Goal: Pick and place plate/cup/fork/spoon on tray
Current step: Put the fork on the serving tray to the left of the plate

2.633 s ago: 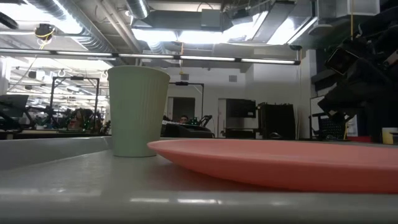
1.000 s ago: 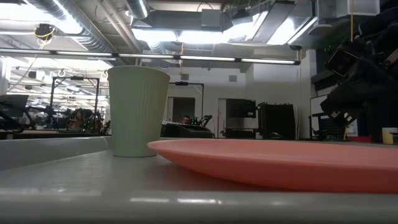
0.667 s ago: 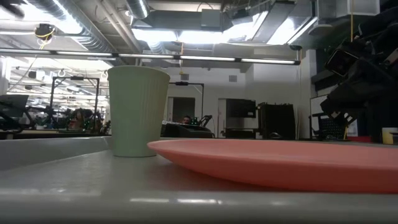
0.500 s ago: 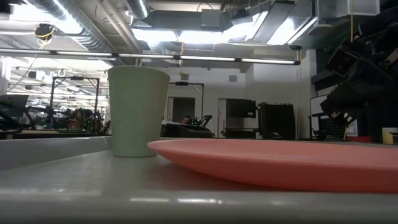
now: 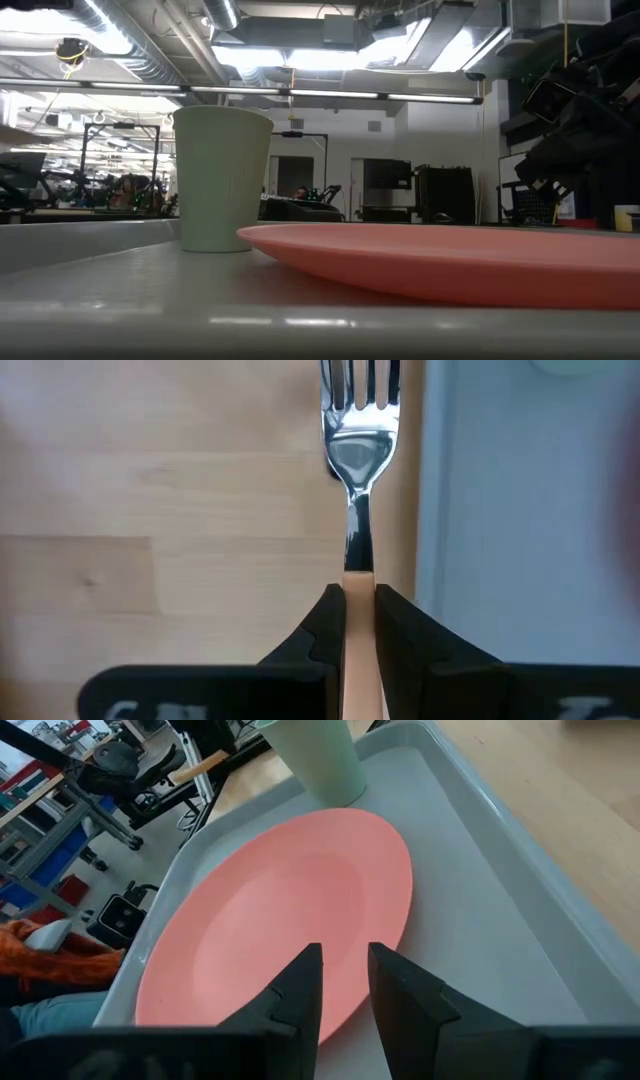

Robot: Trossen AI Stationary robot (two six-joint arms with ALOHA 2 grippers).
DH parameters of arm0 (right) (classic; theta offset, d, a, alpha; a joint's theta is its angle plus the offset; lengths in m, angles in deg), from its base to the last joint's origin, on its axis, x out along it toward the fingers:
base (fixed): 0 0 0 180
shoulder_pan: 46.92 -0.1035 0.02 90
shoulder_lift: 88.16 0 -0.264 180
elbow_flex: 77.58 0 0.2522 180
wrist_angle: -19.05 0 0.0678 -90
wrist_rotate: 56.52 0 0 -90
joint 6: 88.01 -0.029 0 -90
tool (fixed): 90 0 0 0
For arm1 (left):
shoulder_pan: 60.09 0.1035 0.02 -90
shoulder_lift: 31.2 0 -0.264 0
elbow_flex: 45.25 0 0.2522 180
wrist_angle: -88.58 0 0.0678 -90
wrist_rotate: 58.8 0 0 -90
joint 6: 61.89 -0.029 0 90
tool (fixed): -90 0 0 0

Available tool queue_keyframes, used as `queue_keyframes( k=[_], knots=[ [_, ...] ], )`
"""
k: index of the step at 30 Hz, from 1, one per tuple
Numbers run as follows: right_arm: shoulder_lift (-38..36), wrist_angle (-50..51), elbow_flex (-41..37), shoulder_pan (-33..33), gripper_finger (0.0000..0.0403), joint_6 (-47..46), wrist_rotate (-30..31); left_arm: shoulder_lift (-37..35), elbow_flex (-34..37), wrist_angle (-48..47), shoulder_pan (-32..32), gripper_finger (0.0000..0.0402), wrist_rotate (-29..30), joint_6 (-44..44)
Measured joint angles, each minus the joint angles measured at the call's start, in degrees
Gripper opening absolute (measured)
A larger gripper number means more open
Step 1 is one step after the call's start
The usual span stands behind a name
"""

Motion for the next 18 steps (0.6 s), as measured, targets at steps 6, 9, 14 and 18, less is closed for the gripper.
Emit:
queue_keyframes(
  k=[6, 9, 14, 18],
  knots=[
    [0.0, 0.1, 0.0, 0.0, 0.0088, 0.4, -1.1, 2.6, 0.0, 6.4, 1.0, 0.0027, 0.4, -1.2],
    [0.0, 0.0, 0.0, 0.0, 0.0088, 1.5, -3.6, 4.4, 0.0, 10.9, 1.0, 0.0027, 0.6, -2.5],
    [0.0, 0.0, 0.0, 0.0, 0.0088, 1.5, -6.6, 7.2, 0.0, 16.2, 1.6, 0.0027, 0.9, -3.9],
    [0.0, 0.0, 0.0, 0.0, 0.0088, 1.6, -7.6, 8.0, 0.0, 18.8, 3.4, 0.0027, 2.1, -7.4]
  ],
)
